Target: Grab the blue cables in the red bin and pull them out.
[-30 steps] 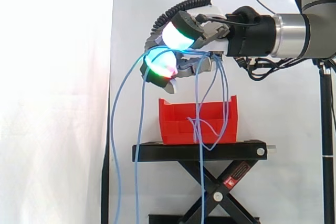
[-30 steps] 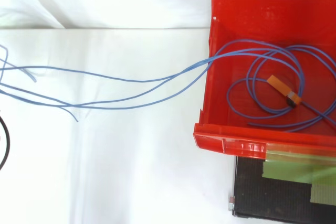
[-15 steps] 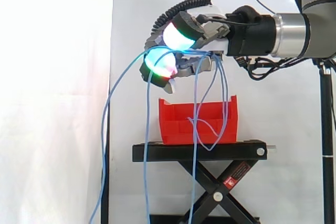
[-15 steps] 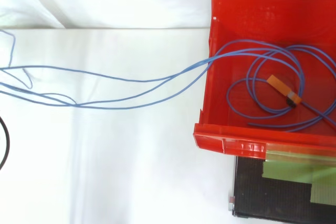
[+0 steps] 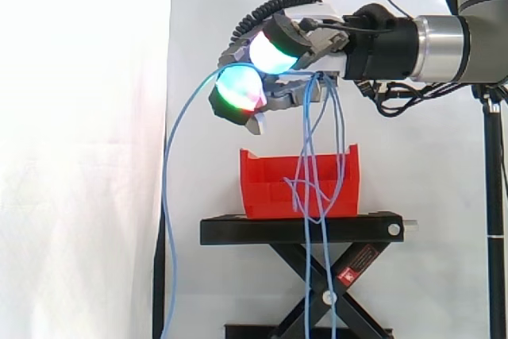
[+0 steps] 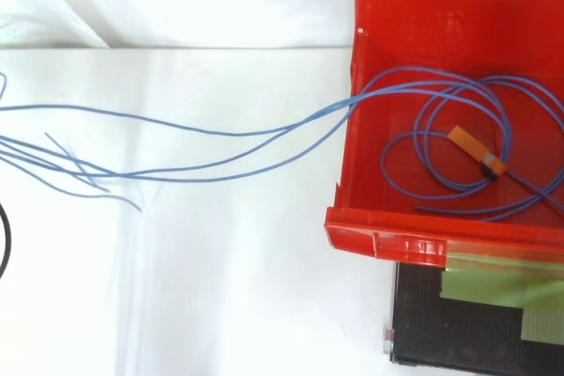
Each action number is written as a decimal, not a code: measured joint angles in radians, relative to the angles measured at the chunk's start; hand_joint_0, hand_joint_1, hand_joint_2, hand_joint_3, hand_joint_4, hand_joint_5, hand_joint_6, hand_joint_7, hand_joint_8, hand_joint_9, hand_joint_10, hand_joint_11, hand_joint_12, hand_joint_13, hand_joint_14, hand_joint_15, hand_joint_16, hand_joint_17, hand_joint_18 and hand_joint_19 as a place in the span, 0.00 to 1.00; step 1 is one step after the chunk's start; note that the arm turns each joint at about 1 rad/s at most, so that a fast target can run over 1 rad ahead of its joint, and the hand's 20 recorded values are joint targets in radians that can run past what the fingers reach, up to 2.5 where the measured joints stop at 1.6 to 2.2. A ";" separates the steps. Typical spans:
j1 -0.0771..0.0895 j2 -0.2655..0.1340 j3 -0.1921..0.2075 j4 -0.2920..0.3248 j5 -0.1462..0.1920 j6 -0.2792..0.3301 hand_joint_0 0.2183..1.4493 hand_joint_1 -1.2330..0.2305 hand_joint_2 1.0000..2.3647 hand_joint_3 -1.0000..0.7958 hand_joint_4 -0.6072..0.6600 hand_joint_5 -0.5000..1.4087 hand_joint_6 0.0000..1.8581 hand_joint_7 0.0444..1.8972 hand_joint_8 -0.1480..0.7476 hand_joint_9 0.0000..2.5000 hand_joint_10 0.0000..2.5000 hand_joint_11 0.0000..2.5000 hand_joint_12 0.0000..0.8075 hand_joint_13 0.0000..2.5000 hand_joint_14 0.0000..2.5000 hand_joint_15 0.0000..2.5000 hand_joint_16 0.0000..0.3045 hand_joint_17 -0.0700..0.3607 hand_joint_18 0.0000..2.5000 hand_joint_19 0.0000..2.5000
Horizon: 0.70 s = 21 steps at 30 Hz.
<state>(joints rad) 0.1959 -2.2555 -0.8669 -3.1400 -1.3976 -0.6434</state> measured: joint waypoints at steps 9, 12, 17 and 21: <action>0.000 0.000 0.000 0.000 0.000 0.001 0.45 0.24 0.00 0.00 0.73 0.71 0.16 0.32 0.50 0.46 0.01 0.45 0.43 0.50 0.40 0.45 0.13 0.38 0.32 0.43; -0.001 0.001 -0.001 0.000 0.000 0.000 0.44 0.26 0.00 0.00 0.73 0.71 0.16 0.32 0.50 0.46 0.01 0.45 0.44 0.50 0.41 0.45 0.14 0.38 0.32 0.43; 0.000 0.001 0.000 0.000 0.000 0.000 0.42 0.27 0.00 0.00 0.74 0.72 0.15 0.33 0.50 0.47 0.01 0.45 0.45 0.51 0.41 0.45 0.14 0.39 0.32 0.43; 0.000 0.001 0.000 0.000 0.000 0.000 0.41 0.28 0.00 0.00 0.73 0.72 0.14 0.33 0.51 0.47 0.01 0.45 0.44 0.51 0.41 0.44 0.14 0.39 0.33 0.43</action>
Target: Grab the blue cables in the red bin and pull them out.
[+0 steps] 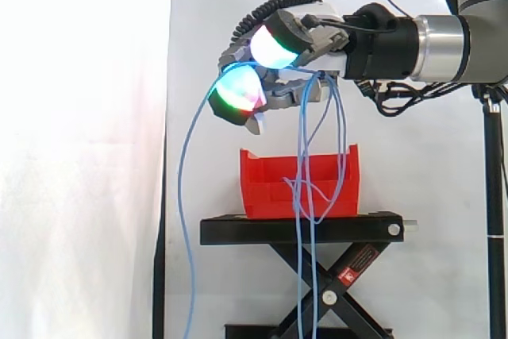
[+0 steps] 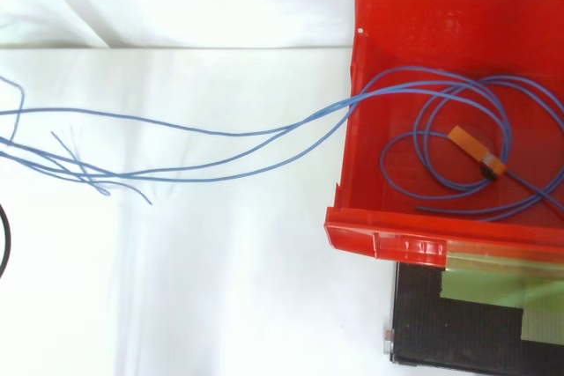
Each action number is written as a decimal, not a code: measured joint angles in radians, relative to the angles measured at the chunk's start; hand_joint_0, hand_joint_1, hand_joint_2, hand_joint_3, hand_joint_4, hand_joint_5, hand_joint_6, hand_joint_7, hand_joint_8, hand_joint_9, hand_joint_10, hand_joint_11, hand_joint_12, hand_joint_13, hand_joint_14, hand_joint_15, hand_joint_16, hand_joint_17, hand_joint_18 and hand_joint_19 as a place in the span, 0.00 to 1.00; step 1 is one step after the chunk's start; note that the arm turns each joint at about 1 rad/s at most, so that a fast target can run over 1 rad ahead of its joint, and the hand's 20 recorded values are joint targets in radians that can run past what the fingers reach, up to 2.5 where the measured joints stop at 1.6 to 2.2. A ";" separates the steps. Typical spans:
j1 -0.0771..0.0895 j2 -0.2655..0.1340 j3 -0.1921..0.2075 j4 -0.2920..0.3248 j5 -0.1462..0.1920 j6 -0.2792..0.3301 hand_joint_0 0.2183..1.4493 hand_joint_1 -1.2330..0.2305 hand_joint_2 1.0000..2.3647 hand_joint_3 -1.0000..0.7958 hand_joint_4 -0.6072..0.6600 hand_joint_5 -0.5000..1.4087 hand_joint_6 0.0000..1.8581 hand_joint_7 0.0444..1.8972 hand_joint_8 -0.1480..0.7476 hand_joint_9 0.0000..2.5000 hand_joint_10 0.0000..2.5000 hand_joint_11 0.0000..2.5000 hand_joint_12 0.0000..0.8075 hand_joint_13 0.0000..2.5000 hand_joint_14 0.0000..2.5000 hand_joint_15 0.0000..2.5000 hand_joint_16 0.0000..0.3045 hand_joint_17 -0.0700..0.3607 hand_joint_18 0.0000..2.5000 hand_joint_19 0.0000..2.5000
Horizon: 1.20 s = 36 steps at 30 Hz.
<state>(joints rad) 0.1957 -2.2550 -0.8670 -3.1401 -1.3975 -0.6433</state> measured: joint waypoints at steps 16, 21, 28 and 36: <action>0.000 0.000 -0.001 -0.005 0.000 0.000 0.37 0.31 0.00 0.00 0.75 0.74 0.13 0.34 0.53 0.49 0.01 0.44 0.48 0.53 0.41 0.44 0.16 0.41 0.35 0.41; 0.000 -0.001 -0.002 -0.006 0.000 0.001 0.37 0.31 0.00 0.00 0.75 0.75 0.14 0.34 0.53 0.50 0.01 0.44 0.48 0.54 0.39 0.44 0.16 0.41 0.35 0.41; 0.001 0.000 -0.003 -0.006 -0.001 0.001 0.37 0.30 0.00 0.00 0.74 0.76 0.17 0.33 0.53 0.50 0.01 0.44 0.48 0.54 0.38 0.45 0.16 0.41 0.36 0.41; 0.001 -0.001 -0.003 -0.006 -0.001 0.001 0.40 0.28 0.00 0.00 0.72 0.75 0.23 0.31 0.52 0.50 0.01 0.44 0.45 0.54 0.37 0.47 0.15 0.40 0.35 0.41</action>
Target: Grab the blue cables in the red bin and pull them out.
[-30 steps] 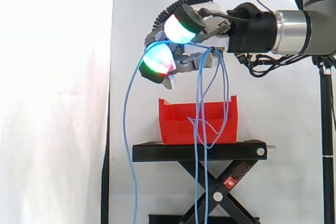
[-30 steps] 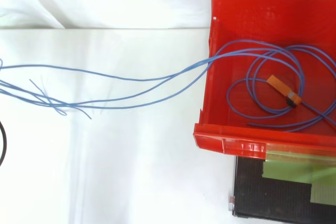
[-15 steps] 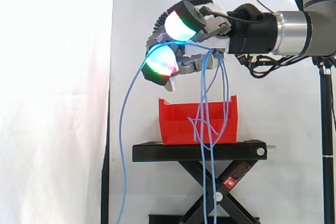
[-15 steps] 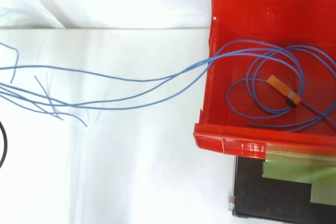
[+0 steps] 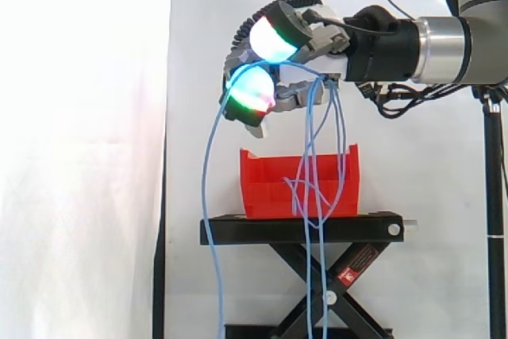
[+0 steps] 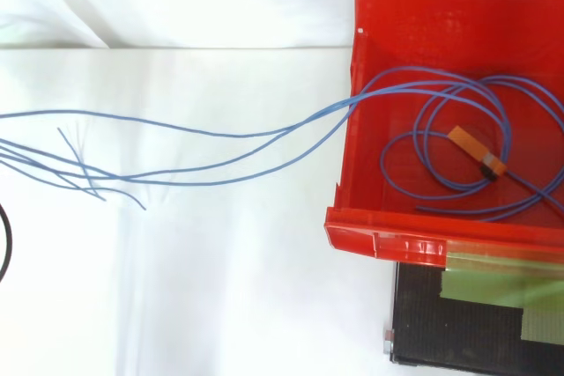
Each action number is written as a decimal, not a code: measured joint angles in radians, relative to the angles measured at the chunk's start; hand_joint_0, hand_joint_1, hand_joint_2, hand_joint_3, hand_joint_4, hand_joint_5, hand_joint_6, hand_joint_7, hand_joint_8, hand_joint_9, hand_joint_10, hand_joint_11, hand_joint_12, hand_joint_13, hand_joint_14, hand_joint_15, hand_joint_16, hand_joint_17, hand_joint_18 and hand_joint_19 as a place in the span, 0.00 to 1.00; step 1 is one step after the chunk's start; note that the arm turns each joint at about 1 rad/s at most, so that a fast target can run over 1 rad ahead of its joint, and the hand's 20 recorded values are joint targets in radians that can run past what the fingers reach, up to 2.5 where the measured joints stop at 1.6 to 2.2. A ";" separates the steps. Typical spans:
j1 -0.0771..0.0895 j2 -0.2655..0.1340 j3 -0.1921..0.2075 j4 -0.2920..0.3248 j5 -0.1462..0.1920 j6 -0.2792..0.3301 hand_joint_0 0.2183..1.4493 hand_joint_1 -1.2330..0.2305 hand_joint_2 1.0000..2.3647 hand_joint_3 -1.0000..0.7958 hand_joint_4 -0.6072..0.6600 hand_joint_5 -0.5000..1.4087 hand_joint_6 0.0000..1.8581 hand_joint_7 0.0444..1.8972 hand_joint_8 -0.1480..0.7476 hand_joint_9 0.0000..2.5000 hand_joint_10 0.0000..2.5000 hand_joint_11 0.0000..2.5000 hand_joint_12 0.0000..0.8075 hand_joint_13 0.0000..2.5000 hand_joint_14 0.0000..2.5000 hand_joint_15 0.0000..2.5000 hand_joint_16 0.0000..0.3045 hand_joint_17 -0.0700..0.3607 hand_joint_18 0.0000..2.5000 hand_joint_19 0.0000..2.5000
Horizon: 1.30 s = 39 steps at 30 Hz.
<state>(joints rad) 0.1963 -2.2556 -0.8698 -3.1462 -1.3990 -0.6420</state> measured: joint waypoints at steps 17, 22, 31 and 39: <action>0.000 0.000 -0.001 0.000 0.000 0.000 0.60 0.21 0.00 0.00 0.66 0.73 0.36 0.27 0.49 0.51 0.01 0.46 0.39 0.55 0.37 0.49 0.12 0.36 0.35 0.43; 0.000 0.000 -0.001 0.000 0.000 0.000 0.61 0.21 0.00 0.00 0.65 0.73 0.37 0.26 0.48 0.52 0.01 0.47 0.39 0.55 0.37 0.49 0.12 0.35 0.35 0.43; -0.001 0.001 -0.001 -0.002 0.001 0.024 0.63 0.21 0.00 0.00 0.64 0.72 0.39 0.26 0.48 0.53 0.01 0.49 0.38 0.55 0.39 0.49 0.12 0.35 0.37 0.42; -0.001 0.001 -0.001 -0.012 0.002 0.120 0.63 0.22 0.00 0.00 0.62 0.71 0.41 0.24 0.46 0.57 0.02 0.65 0.39 0.51 0.60 0.41 0.12 0.36 0.41 0.44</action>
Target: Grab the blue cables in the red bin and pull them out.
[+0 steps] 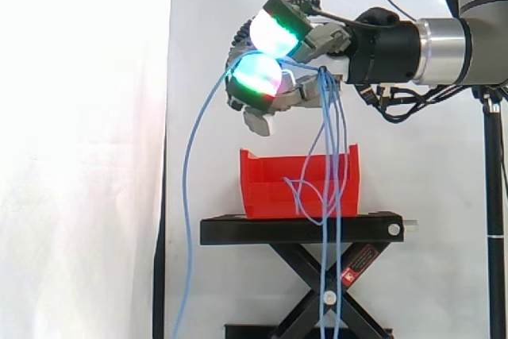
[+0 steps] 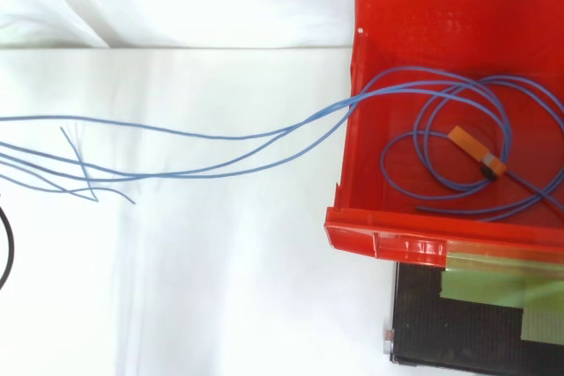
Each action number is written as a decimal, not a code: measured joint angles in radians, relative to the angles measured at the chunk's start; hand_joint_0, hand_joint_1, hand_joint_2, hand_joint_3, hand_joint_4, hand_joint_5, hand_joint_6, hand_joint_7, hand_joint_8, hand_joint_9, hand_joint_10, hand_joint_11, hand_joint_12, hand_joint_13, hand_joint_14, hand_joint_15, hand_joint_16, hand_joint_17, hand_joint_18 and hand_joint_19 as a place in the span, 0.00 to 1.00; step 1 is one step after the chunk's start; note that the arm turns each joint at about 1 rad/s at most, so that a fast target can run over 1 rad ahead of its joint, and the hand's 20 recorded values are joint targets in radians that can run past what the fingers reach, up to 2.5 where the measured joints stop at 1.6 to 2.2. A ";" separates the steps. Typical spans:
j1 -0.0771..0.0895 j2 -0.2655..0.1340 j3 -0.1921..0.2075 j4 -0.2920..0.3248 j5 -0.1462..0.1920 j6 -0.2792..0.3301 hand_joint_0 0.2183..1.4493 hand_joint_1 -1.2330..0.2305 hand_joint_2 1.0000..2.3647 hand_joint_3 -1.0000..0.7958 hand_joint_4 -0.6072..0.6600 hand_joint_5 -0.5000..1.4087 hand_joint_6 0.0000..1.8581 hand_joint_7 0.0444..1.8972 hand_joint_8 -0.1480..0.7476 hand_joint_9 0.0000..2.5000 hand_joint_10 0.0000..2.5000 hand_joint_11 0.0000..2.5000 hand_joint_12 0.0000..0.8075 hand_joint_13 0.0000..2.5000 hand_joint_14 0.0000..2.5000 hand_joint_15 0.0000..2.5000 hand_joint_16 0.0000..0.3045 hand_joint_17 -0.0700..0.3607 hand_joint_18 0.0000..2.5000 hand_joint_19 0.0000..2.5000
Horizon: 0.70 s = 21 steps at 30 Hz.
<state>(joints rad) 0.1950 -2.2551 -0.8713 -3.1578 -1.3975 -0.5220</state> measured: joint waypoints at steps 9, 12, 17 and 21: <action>0.001 0.000 0.000 -0.001 0.000 0.010 0.63 0.22 0.00 0.00 0.62 0.70 0.43 0.23 0.45 0.54 0.23 0.57 0.41 0.44 1.00 0.29 0.13 0.37 0.52 0.55; 0.001 0.000 0.000 -0.001 0.000 0.010 0.63 0.22 0.00 0.00 0.62 0.70 0.43 0.23 0.45 0.53 0.24 0.56 0.41 0.44 1.00 0.27 0.12 0.36 0.55 0.61; 0.001 -0.001 0.000 -0.001 -0.001 0.010 0.63 0.22 0.00 0.00 0.62 0.70 0.43 0.22 0.45 0.53 0.24 0.55 0.40 0.43 1.00 0.26 0.11 0.34 0.53 0.51; 0.001 0.000 0.000 -0.001 -0.002 0.010 0.63 0.22 0.00 0.00 0.63 0.70 0.43 0.23 0.45 0.53 0.25 0.55 0.40 0.43 1.00 0.26 0.11 0.34 0.52 0.45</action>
<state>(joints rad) 0.1963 -2.2555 -0.8713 -3.1585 -1.3992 -0.5116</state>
